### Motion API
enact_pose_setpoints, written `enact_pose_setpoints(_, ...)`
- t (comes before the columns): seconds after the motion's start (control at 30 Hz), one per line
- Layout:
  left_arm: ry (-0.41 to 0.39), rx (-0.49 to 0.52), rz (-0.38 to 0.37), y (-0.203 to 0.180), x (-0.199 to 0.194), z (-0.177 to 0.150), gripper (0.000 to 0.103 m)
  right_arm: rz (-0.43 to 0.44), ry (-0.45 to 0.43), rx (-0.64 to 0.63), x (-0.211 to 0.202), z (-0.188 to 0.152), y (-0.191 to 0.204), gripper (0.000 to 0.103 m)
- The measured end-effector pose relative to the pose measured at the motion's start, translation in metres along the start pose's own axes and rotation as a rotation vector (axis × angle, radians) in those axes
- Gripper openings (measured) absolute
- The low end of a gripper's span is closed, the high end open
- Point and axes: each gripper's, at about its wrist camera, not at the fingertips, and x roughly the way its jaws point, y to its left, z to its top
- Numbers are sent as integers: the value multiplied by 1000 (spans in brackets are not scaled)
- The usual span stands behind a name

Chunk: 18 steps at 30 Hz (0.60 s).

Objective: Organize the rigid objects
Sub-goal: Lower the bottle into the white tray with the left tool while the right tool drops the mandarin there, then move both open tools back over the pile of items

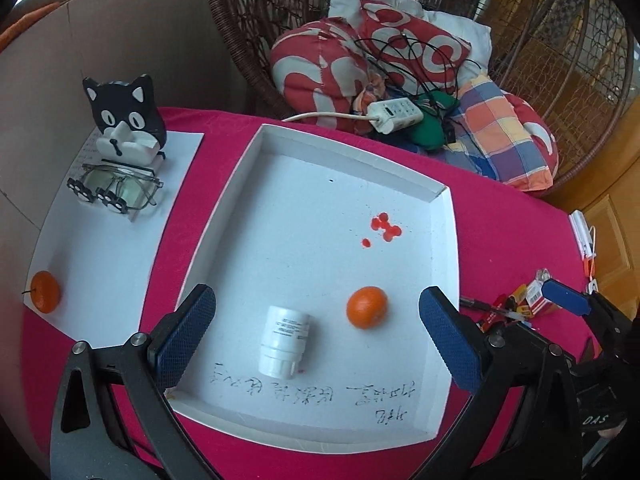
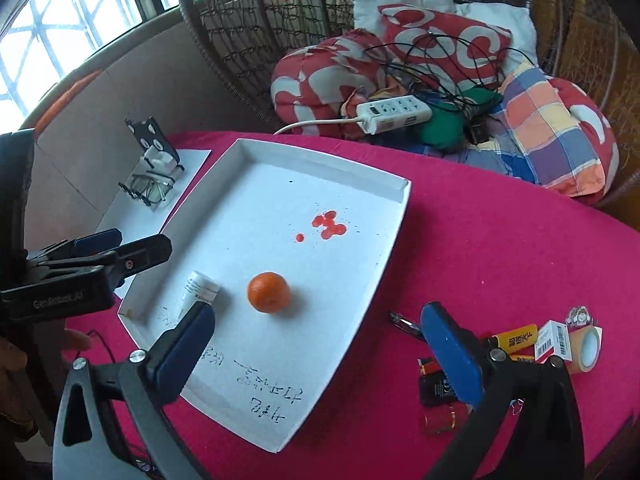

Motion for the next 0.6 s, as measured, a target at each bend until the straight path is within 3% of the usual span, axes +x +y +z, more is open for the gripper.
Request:
enact_pose_setpoints(0.17,37,71,-21,-32,-1,-8,103,-10,-37,91,-19,-9,-41,103)
enact_pose_setpoints(0.4,135,182,-98,-88,12,-29,102,-115,-112,329,-65,-39,-144,103)
enact_pose_setpoints(0.6,213,342,-188,-157,33,-54,99,-194,-88,456,-85,-80,-204,103)
